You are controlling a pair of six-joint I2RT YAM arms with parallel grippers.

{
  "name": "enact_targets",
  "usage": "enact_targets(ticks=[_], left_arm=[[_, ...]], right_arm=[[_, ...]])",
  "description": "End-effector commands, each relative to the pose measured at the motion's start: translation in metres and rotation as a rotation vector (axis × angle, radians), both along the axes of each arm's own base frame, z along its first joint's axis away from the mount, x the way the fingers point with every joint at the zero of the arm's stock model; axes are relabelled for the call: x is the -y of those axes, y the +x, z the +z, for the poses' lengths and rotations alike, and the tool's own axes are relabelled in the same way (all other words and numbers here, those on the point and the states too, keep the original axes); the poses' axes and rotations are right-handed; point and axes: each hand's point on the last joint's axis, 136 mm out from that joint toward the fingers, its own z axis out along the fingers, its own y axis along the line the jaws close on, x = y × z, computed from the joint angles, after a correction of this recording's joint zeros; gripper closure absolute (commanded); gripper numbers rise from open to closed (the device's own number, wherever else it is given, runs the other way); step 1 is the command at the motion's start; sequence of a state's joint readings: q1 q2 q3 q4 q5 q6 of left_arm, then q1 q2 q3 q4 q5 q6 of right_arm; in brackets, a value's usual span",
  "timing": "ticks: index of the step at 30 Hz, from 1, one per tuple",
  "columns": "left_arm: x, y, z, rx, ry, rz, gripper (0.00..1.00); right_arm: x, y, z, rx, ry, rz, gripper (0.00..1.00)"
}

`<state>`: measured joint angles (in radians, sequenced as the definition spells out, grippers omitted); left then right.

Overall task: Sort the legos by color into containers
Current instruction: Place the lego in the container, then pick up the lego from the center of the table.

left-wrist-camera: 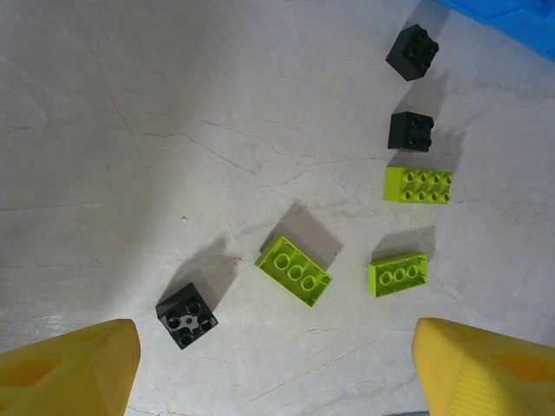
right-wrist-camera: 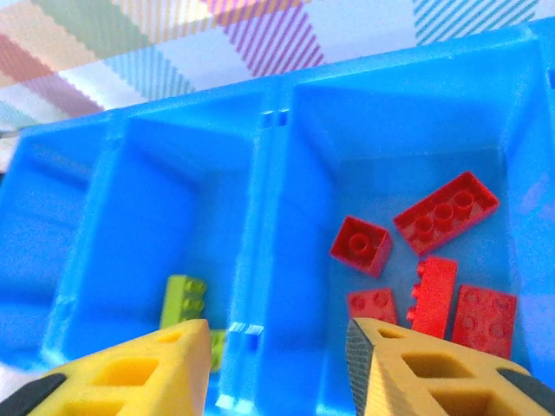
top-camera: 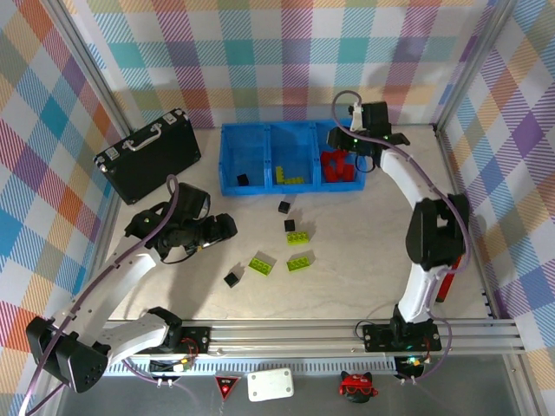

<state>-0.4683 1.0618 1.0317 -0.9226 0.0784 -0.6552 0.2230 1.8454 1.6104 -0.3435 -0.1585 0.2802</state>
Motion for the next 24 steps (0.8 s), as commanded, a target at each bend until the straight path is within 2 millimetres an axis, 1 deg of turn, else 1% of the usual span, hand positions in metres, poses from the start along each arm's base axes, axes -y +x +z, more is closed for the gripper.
enact_targets(ticks=[1, 4, 6, 12, 15, 17, 19, 22, 24], left_arm=[[-0.007, -0.004, -0.012, -0.034, 0.054, -0.024, 0.18], [-0.005, -0.003, -0.019, -0.054, 0.062, -0.041, 0.19], [-0.003, -0.002, -0.022, -0.054, 0.061, -0.049, 0.19], [0.003, 0.006, -0.027, -0.053, 0.057, -0.063, 0.19], [0.005, 0.009, -0.028, -0.048, 0.053, -0.066, 0.19], [0.006, 0.011, -0.027, -0.043, 0.050, -0.067, 0.19], [0.007, 0.012, -0.028, -0.043, 0.050, -0.068, 0.19], [0.005, 0.012, -0.028, -0.043, 0.058, -0.066, 0.19], [0.002, 0.014, -0.027, -0.027, 0.073, -0.057, 0.19]], right_arm=[[-0.021, -0.039, -0.002, -0.052, 0.037, 0.056, 0.53], [-0.032, -0.074, -0.005, -0.100, 0.022, 0.082, 0.53], [-0.038, -0.098, -0.012, -0.159, 0.005, 0.088, 0.53], [-0.062, -0.171, -0.047, -0.345, -0.085, 0.164, 0.53], [-0.066, -0.201, -0.066, -0.442, -0.119, 0.152, 0.53], [-0.070, -0.217, -0.075, -0.483, -0.138, 0.146, 0.51], [-0.071, -0.229, -0.086, -0.515, -0.177, 0.136, 0.48], [-0.075, -0.240, -0.101, -0.553, -0.220, 0.137, 0.41], [-0.076, -0.245, -0.106, -0.570, -0.250, 0.136, 0.38]])
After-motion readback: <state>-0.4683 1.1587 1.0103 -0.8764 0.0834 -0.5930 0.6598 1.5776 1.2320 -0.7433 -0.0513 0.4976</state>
